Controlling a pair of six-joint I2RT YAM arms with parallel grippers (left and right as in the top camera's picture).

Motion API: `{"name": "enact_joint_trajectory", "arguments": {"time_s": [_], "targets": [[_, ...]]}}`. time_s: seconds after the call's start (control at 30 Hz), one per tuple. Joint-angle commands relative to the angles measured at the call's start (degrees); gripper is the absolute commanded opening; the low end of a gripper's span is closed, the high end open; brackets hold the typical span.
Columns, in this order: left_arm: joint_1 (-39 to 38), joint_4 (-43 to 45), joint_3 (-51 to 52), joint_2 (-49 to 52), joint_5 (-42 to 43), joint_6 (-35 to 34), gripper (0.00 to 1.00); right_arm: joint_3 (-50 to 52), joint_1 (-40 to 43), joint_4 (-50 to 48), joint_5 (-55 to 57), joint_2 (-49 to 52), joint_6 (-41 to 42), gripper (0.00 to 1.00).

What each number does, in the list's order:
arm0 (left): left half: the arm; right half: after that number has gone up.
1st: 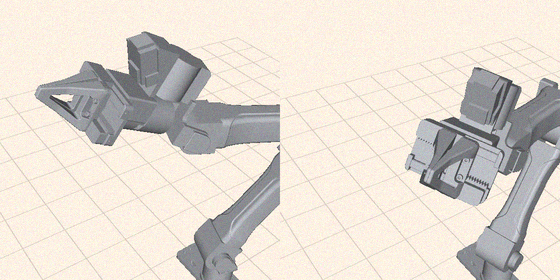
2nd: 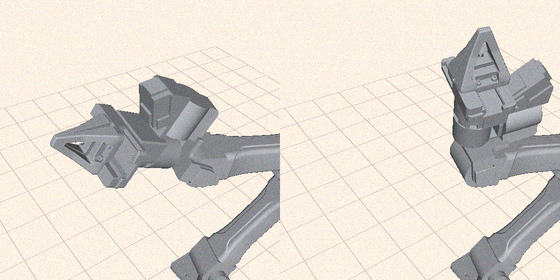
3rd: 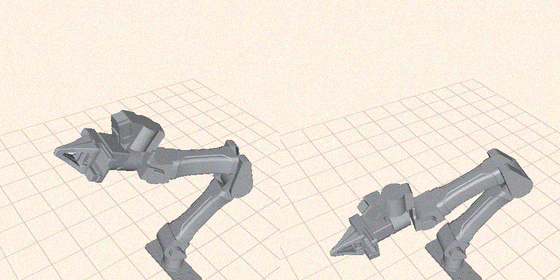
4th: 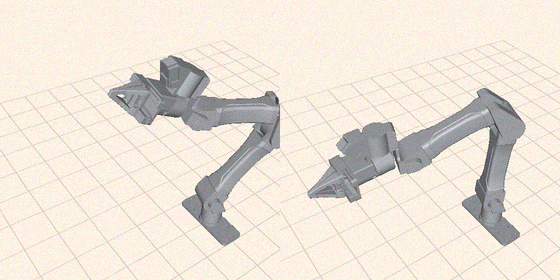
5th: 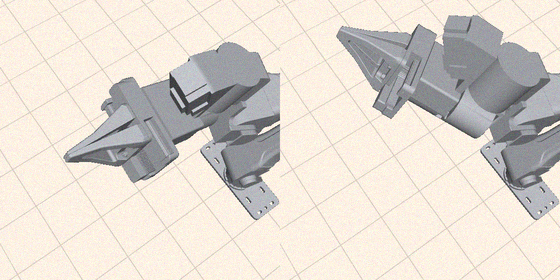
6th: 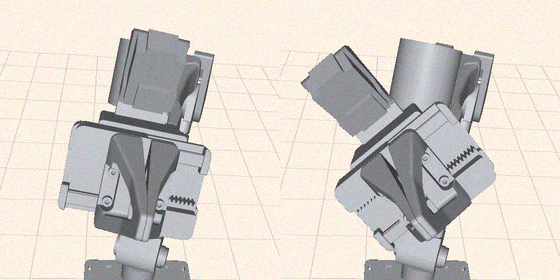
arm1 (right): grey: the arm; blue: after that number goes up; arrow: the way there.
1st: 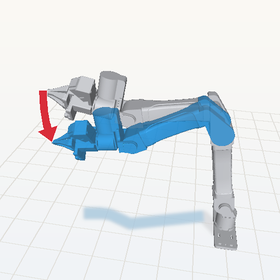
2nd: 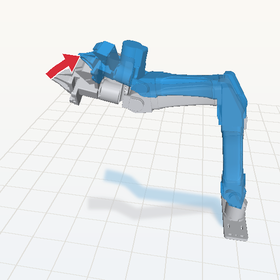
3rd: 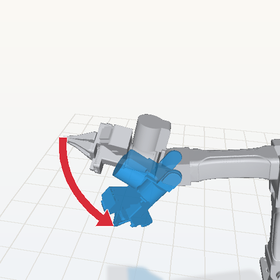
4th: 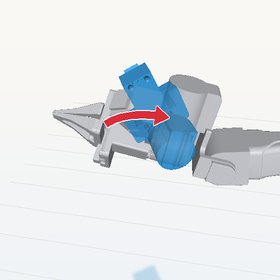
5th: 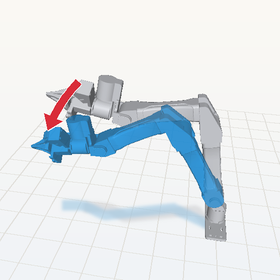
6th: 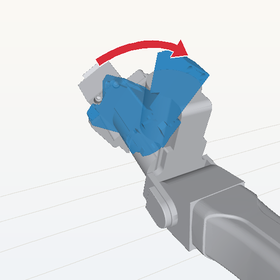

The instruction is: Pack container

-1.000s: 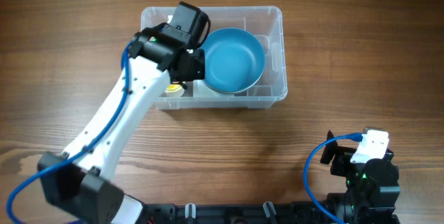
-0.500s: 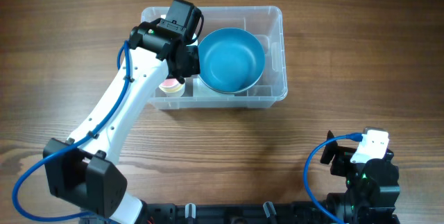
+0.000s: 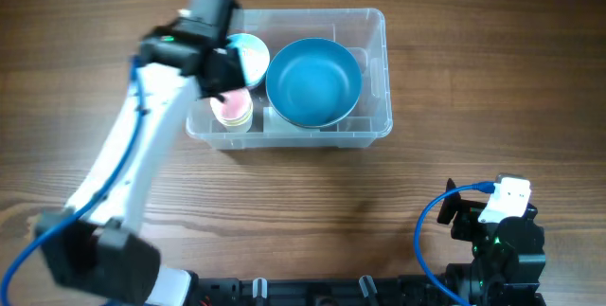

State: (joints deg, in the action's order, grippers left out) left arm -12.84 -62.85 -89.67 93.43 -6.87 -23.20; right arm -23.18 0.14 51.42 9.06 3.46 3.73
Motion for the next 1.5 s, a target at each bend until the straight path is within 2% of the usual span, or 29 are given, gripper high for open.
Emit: {"name": "enact_joint_trajectory", "arguments": {"time_s": [0.0,0.07,0.27,1.1,1.2,1.47], "targets": [[9.16,0.13,-1.92,-7.50,-0.02,-0.39,0.74,-0.44,-0.28,-0.11,0.55,-0.04,-0.57,1.00],[14.08,0.11,-1.92,-9.35,-0.02,-0.42,1.00,-0.44,-0.28,-0.11,0.55,-0.04,-0.57,1.00],[19.12,-2.43,-1.90,-10.16,-0.02,-0.42,1.00,-0.44,-0.28,-0.11,0.57,-0.04,-0.57,1.00],[18.99,-2.99,-1.73,-10.32,-0.02,-0.42,1.00,-0.44,-0.28,-0.11,0.57,-0.02,-0.59,1.00],[18.88,-2.95,-1.73,-15.72,-0.02,-0.42,1.00,-0.44,-0.28,-0.11,0.55,-0.04,-0.57,1.00],[18.69,-4.31,-1.68,-42.42,-1.09,0.63,1.00,-0.44,-0.28,-0.11,0.57,-0.04,-0.57,1.00]]}}
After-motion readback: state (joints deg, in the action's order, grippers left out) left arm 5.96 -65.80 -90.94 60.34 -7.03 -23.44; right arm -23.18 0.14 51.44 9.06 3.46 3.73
